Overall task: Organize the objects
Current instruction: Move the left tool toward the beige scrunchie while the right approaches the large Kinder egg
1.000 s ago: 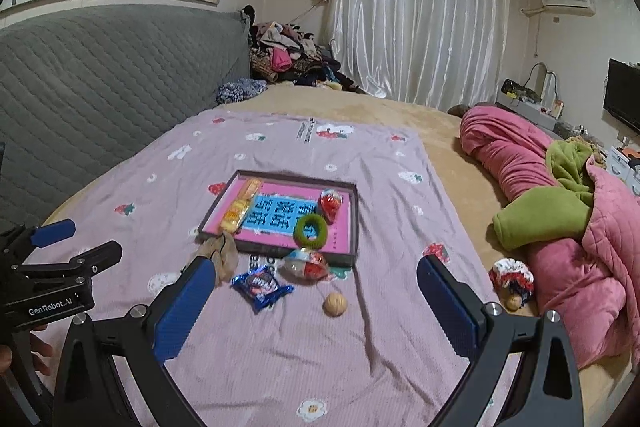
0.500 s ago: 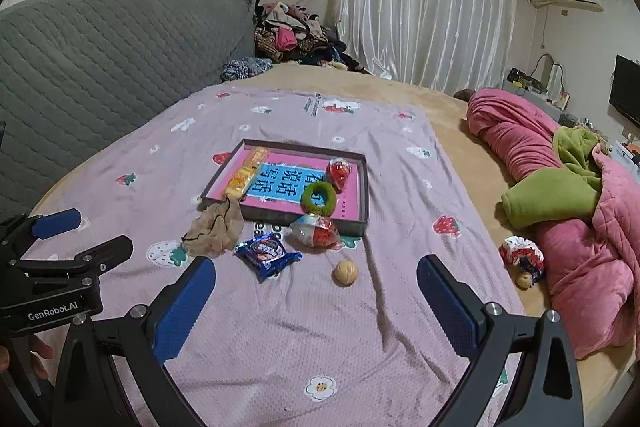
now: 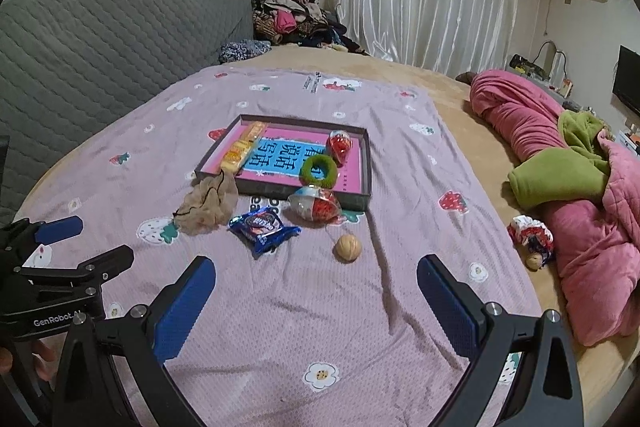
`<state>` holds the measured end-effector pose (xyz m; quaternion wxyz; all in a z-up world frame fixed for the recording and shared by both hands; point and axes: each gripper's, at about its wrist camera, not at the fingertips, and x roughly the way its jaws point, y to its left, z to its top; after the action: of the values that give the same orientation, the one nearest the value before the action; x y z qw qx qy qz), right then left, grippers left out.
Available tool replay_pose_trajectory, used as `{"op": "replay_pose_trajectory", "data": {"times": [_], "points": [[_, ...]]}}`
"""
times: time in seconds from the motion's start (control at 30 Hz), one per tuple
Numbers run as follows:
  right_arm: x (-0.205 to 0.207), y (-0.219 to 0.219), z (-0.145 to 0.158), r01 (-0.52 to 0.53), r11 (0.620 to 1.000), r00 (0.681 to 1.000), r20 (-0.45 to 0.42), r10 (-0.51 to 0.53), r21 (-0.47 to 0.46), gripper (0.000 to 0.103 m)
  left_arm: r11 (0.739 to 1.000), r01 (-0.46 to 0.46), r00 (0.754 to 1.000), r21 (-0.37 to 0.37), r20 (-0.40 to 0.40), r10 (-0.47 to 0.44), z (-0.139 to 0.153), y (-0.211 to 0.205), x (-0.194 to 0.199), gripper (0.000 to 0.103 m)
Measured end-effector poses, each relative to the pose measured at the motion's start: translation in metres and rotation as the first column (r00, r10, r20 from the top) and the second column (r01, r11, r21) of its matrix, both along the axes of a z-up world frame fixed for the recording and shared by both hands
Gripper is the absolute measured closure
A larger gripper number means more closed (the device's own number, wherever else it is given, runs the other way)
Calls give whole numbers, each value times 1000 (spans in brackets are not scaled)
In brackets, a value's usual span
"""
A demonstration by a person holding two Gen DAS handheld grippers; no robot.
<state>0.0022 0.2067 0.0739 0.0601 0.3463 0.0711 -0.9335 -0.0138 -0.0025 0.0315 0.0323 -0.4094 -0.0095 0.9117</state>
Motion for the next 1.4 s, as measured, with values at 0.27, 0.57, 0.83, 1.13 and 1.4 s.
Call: {"op": "replay_pose_trajectory", "data": {"times": [0.27, 0.57, 0.83, 1.13, 1.4], "points": [[-16, -1, -20, 3, 1000, 999, 37, -3, 10, 1, 1000, 3, 999, 0, 34, -3, -20, 2, -15, 16], [-46, -3, -40, 7, 1000, 997, 75, -8, 3, 1, 1000, 9, 998, -10, 59, -9, -36, 6, -46, 16], [-77, -6, -57, 7, 1000, 995, 99, -6, -10, 1, 1000, 12, 997, -19, 80, -11, -51, 10, -74, 16], [-114, -7, -79, 20, 1000, 990, 139, -17, -23, 1, 1000, 9, 995, -11, 103, -8, -69, 9, -107, 16], [-146, -11, -97, 22, 999, 985, 171, -16, -30, 1, 1000, 5, 992, -2, 123, -5, -81, 8, -139, 16]]}}
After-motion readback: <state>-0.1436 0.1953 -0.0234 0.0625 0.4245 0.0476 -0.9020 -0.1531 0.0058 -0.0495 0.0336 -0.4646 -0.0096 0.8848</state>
